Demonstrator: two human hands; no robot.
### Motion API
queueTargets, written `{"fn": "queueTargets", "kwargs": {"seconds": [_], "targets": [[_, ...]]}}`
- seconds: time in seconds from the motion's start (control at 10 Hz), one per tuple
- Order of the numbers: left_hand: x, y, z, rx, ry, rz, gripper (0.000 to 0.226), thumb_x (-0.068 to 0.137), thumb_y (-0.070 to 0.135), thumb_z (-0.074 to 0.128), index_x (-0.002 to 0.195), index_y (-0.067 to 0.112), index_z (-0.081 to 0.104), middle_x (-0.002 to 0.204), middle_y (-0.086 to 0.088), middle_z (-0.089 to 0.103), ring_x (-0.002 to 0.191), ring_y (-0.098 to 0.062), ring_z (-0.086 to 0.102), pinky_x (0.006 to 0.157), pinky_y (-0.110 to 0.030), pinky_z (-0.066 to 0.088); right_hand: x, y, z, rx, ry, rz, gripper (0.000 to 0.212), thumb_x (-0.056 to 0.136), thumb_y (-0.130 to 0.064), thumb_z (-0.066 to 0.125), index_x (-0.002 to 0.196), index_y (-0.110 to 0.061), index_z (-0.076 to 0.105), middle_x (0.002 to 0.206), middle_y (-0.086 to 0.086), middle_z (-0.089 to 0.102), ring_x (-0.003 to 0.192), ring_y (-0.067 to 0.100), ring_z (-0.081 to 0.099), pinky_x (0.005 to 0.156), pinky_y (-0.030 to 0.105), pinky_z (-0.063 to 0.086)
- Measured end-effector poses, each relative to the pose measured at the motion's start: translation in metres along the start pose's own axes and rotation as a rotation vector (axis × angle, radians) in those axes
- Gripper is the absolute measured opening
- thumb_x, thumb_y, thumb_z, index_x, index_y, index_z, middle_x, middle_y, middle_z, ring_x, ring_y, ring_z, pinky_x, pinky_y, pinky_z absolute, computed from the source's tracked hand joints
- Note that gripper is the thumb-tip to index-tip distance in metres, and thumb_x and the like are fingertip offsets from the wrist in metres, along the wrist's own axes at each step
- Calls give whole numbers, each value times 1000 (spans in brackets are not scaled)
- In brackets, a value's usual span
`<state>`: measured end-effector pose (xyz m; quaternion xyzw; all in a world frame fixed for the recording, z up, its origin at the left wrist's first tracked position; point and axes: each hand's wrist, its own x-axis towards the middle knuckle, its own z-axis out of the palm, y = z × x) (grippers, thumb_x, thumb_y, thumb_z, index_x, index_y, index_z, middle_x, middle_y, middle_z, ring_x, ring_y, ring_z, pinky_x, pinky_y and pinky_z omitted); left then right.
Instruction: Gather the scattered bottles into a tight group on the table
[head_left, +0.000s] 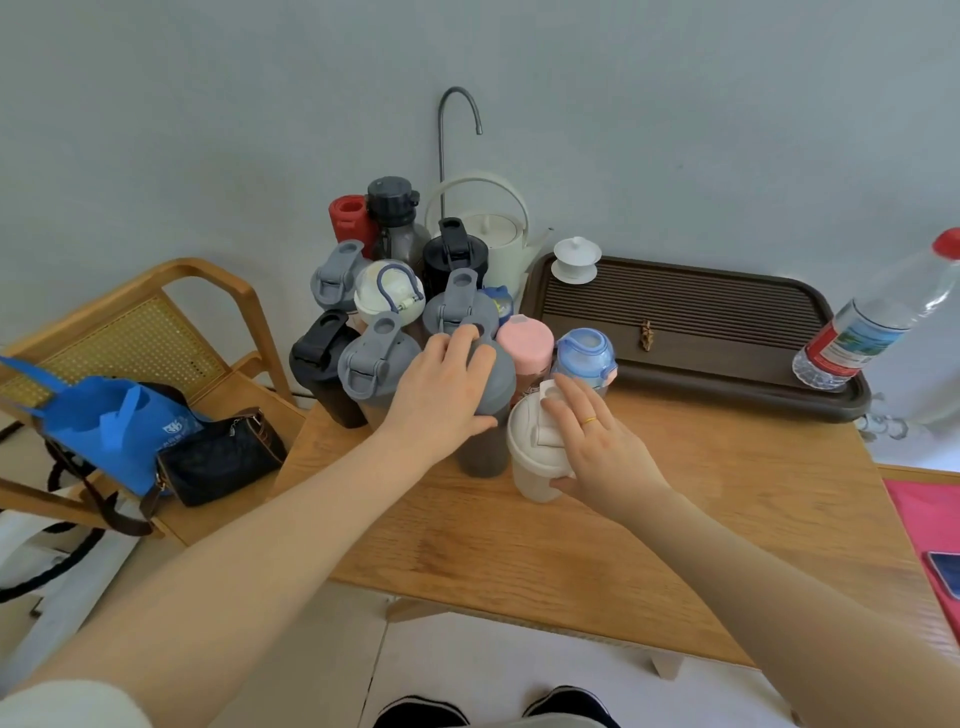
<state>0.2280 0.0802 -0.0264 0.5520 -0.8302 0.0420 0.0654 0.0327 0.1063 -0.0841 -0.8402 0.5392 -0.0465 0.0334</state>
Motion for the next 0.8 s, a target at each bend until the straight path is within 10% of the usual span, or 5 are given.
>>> {"fn": "queueTargets", "kwargs": {"seconds": [0.3, 0.5, 0.6, 0.8], "targets": [[2, -13, 2, 28, -110, 111, 80, 79, 36, 68, 141, 14, 21, 154, -14, 10, 135, -33, 22, 107, -43, 30, -6, -16, 23, 135, 183, 195, 74, 53, -17, 87, 106, -17, 35, 143, 19, 44, 117, 43, 53, 67, 45, 60], [-3, -27, 5, 8, -110, 232, 82, 85, 24, 62, 146, 17, 8, 158, -9, -2, 140, -28, 17, 108, -40, 31, -1, -24, 21, 161, 213, 318, 67, 67, -16, 78, 116, -15, 34, 153, 15, 28, 135, 40, 34, 90, 49, 52], [-4, -33, 3, -95, -131, 244, 84, 85, 28, 62, 146, 15, 7, 158, -8, -5, 141, -26, 17, 108, -39, 31, 2, -30, 10, 116, 110, 391, 72, 76, -23, 72, 134, -12, 30, 159, 6, 6, 146, 29, 8, 113, 41, 25], [-16, -53, -9, -162, -117, 304, 76, 87, 34, 56, 146, 14, 12, 158, -6, 5, 142, -24, 16, 112, -39, 25, -11, -41, -17, 122, -5, 394, 86, 79, -30, 69, 145, -17, 16, 160, 2, 3, 146, 23, 8, 116, 38, 21]]}}
